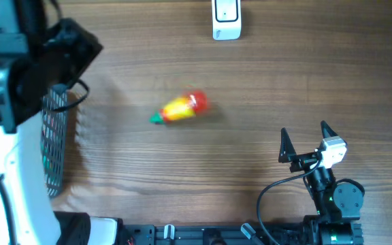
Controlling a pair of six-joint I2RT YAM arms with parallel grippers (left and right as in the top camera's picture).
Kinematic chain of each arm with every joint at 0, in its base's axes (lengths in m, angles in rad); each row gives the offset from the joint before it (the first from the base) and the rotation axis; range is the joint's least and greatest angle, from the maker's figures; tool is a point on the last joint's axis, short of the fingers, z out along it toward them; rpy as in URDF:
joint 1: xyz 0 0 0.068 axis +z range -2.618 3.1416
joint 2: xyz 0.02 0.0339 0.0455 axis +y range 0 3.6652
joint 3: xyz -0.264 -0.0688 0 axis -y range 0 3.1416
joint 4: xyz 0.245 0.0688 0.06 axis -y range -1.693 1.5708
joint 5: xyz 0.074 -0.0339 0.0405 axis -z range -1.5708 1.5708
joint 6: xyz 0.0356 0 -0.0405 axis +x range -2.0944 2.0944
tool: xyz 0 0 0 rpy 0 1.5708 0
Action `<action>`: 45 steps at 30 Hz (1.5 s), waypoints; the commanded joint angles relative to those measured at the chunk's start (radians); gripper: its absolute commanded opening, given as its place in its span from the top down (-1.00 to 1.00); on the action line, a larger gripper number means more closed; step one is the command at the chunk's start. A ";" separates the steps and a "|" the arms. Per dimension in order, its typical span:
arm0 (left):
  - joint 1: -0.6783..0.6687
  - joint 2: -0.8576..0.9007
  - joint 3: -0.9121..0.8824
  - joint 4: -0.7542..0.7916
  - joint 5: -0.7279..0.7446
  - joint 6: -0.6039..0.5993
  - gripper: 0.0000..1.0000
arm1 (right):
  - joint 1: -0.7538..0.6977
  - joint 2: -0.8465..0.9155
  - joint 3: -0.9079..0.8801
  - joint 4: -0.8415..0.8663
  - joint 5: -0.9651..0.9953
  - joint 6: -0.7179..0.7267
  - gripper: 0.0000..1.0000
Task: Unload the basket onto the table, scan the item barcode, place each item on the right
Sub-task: 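Lift sriracha bottle out and lay it on table center, then regrasp sriracha bottle with left gripper and stand it upright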
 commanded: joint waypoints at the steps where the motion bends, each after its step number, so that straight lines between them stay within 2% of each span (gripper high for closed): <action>1: -0.058 0.066 0.017 -0.005 -0.088 0.016 -0.08 | 0.005 -0.009 -0.001 0.005 0.013 -0.012 -1.00; 7: -0.124 0.169 0.017 -0.004 -0.087 0.024 -0.18 | 0.005 -0.009 -0.001 0.005 0.013 -0.012 -0.99; 8: -0.146 0.194 0.017 0.004 -0.087 0.058 -0.19 | 0.005 -0.009 -0.001 0.005 0.013 -0.012 -1.00; 11: -0.230 0.269 0.017 0.058 -0.087 0.217 -0.23 | 0.005 -0.009 -0.001 0.005 0.013 -0.013 -0.99; 13: -0.281 0.316 0.017 0.106 -0.086 0.317 -0.38 | 0.005 -0.009 -0.001 0.005 0.013 -0.012 -0.99; 16: -0.357 0.402 0.017 0.204 -0.008 0.520 -0.72 | 0.005 -0.009 -0.001 0.005 0.013 -0.012 -0.99; 17: -0.379 0.433 0.017 0.233 0.032 0.584 -0.93 | 0.005 -0.009 -0.001 0.005 0.013 -0.012 -1.00; 18: -0.401 0.465 0.017 0.257 0.078 0.662 -1.00 | 0.005 -0.009 -0.001 0.005 0.013 -0.012 -1.00; 23: -0.460 0.577 0.015 0.277 0.190 0.936 -1.00 | 0.005 -0.009 -0.001 0.005 0.013 -0.012 -0.99; 24: -0.482 0.620 0.013 0.277 0.202 1.035 -1.00 | 0.005 -0.009 -0.001 0.005 0.013 -0.012 -0.99; 27: -0.517 0.684 0.011 0.277 0.202 1.145 -1.00 | 0.005 -0.009 -0.001 0.005 0.013 -0.012 -0.99; 33: -0.589 0.787 0.011 0.298 0.220 1.224 -1.00 | 0.005 -0.009 -0.001 0.005 0.013 -0.012 -0.99; 42: -0.633 0.888 0.009 0.345 0.225 1.215 -1.00 | 0.005 -0.009 -0.001 0.005 0.013 -0.012 -0.99; 45: -0.633 0.910 0.009 0.347 0.280 1.211 -1.00 | 0.005 -0.009 -0.001 0.005 0.013 -0.012 -1.00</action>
